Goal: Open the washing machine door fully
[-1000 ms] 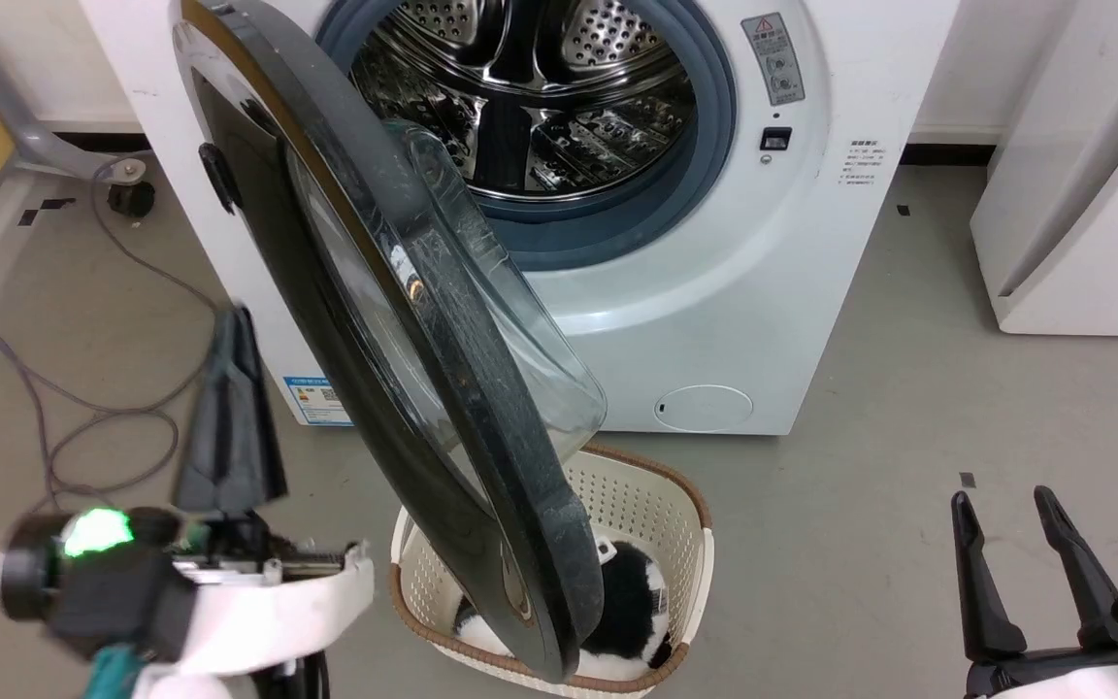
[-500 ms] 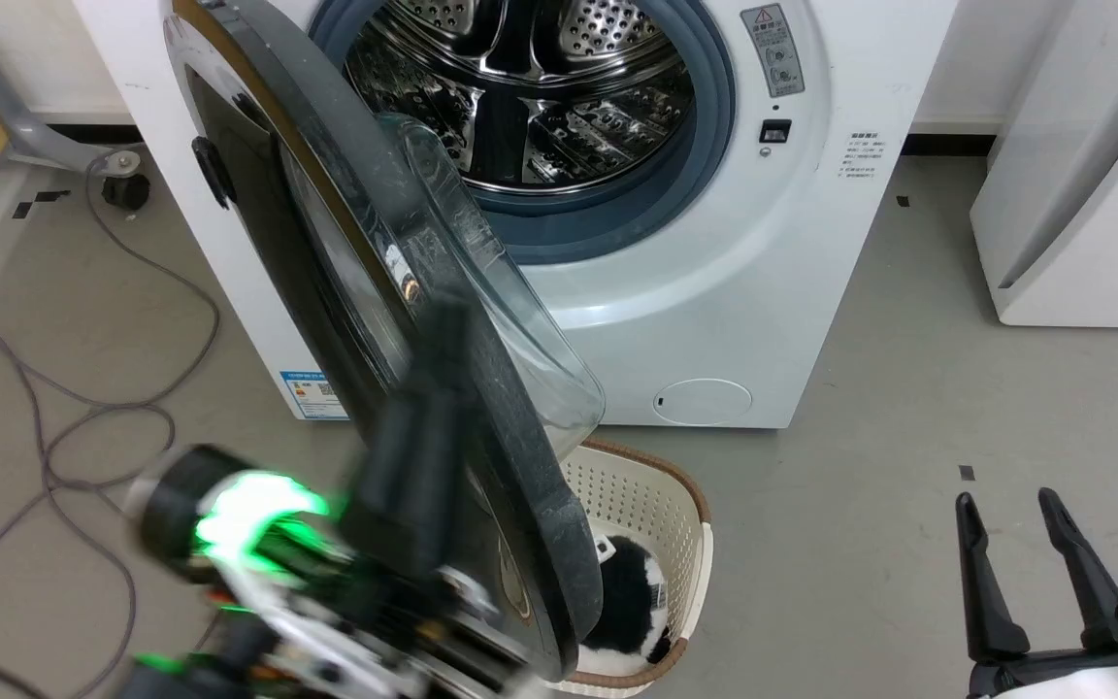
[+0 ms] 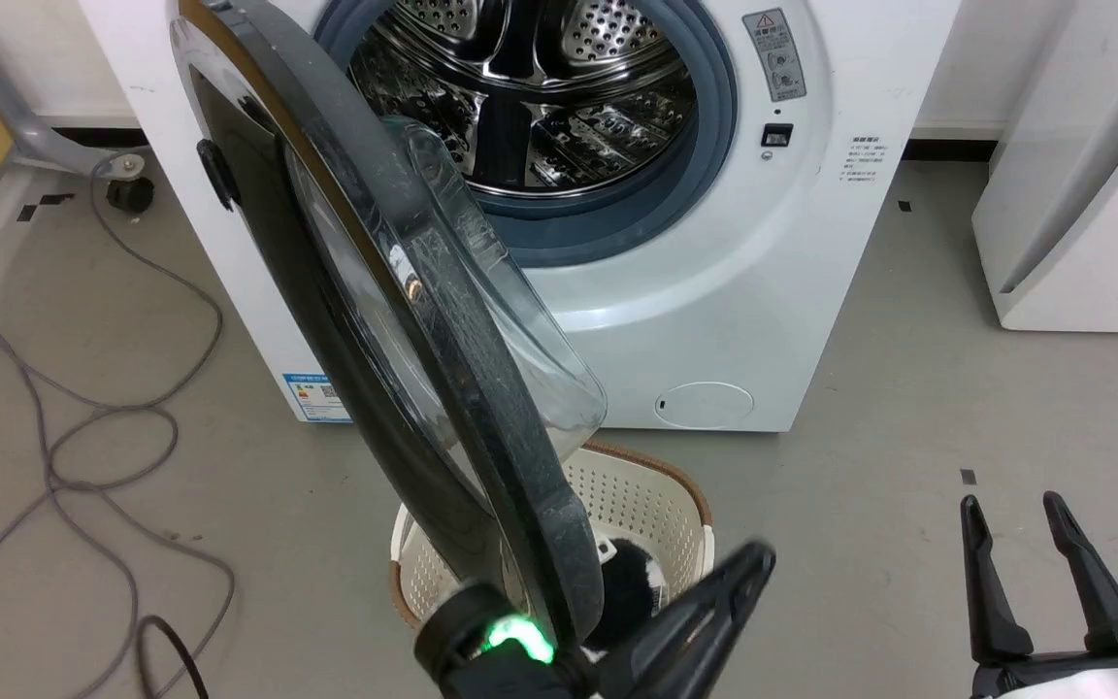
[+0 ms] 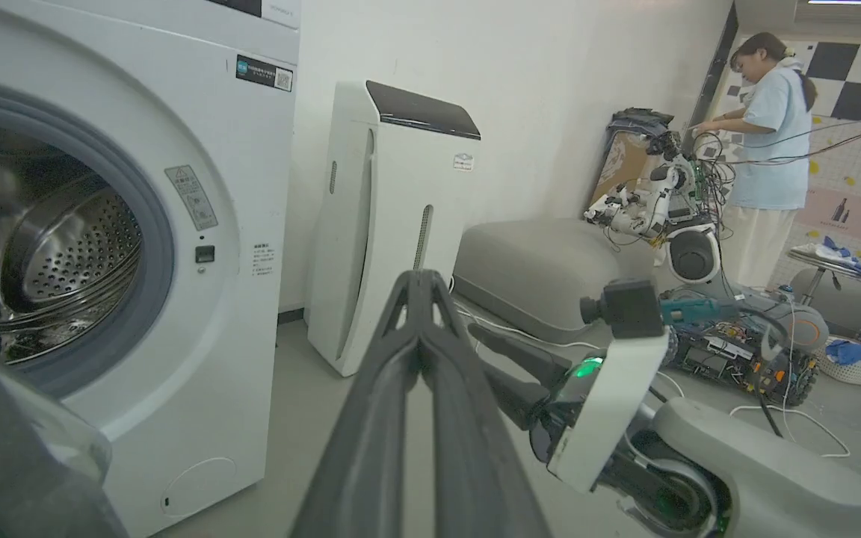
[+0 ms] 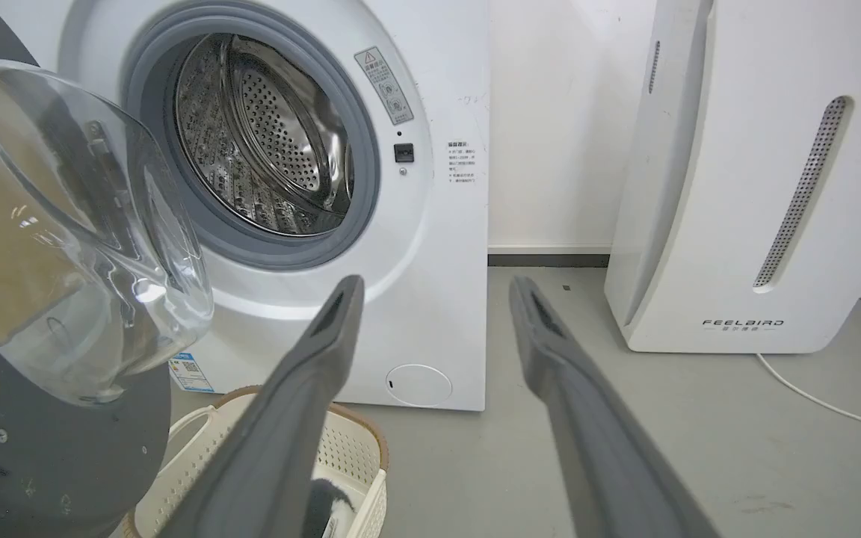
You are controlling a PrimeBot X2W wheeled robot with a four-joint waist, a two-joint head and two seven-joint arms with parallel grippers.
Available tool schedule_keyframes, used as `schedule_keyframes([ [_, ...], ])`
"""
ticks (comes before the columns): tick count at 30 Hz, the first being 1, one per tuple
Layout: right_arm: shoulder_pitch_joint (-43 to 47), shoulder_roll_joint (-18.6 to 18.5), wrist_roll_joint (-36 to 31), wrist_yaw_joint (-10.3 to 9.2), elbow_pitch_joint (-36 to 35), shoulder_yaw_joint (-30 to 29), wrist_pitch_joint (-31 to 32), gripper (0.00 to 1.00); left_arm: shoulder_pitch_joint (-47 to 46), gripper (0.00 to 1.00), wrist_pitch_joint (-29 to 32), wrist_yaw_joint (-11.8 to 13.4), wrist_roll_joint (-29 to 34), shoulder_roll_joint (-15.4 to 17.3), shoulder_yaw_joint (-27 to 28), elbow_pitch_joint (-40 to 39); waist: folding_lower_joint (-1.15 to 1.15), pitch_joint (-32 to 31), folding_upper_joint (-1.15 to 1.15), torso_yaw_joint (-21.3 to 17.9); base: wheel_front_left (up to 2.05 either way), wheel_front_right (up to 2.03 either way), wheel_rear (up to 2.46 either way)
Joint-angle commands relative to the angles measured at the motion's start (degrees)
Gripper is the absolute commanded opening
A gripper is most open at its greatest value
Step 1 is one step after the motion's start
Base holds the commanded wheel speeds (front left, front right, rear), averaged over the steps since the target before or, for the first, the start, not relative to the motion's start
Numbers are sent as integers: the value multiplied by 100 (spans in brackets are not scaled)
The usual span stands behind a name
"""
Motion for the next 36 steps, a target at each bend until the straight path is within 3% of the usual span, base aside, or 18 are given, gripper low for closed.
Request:
schedule_keyframes([
  [1, 76, 6, 31, 3, 11, -6, 1, 100, 75, 0, 61, 31, -40, 33, -10, 26, 0, -1, 0, 0, 0, 0, 0],
  [8, 83, 6, 16, 3, 17, 0, 36, 100, 87, 0, 603, 135, 50, 131, -177, 675, 0, -40, 0, 33, 0, 0, 0],
  [12, 73, 6, 22, 3, 19, 40, 47, 100, -205, 0, 465, 192, 188, -28, -215, 1235, 0, -43, 0, 23, 0, 0, 0],
  [23, 80, 6, 93, 3, 93, 84, 19, 100, -936, 0, 23, 722, 195, -274, 64, 2563, 0, 30, 0, -9, 0, 0, 0],
  [36, 18, 6, 138, 3, 173, 93, -26, 100, -929, 0, 36, 1074, 146, -259, 163, 2806, 0, 118, 0, 47, 0, 0, 0],
])
